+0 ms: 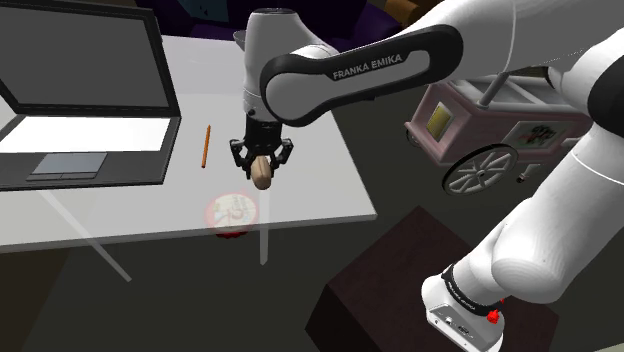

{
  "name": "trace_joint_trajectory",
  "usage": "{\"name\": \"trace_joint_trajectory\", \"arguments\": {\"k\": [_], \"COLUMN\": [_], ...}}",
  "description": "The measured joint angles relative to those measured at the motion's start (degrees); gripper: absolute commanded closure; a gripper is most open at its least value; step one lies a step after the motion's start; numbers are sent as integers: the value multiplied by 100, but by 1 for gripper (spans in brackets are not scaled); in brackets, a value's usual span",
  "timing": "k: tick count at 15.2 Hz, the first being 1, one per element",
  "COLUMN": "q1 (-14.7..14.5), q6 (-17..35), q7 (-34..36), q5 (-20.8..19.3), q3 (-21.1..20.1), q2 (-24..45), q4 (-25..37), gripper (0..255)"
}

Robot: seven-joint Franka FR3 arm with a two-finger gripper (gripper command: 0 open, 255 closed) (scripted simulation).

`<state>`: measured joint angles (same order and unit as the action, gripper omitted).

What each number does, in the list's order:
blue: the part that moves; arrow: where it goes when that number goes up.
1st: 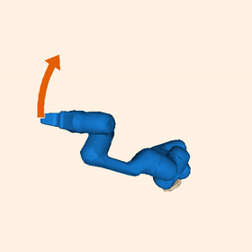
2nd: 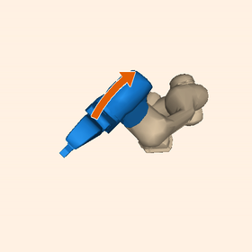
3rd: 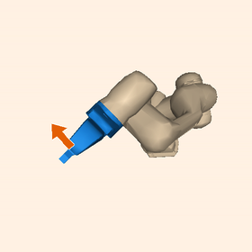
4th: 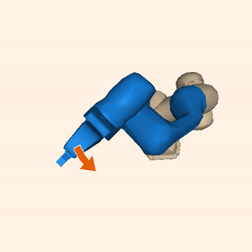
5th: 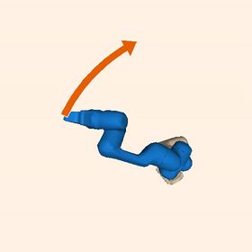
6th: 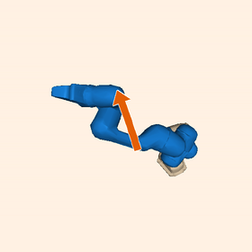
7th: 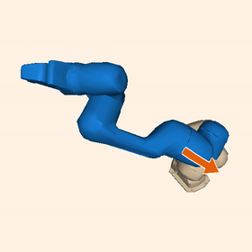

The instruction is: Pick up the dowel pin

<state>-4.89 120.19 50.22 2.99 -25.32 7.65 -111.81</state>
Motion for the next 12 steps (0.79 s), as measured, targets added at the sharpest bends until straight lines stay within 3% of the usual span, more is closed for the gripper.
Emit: {"name": "trace_joint_trajectory", "arguments": {"k": [12], "q1": [27], "q6": [-849], "q7": [-1], "q5": [95], "q3": [-8], "q2": [-255], "q4": [617], "gripper": [255]}}
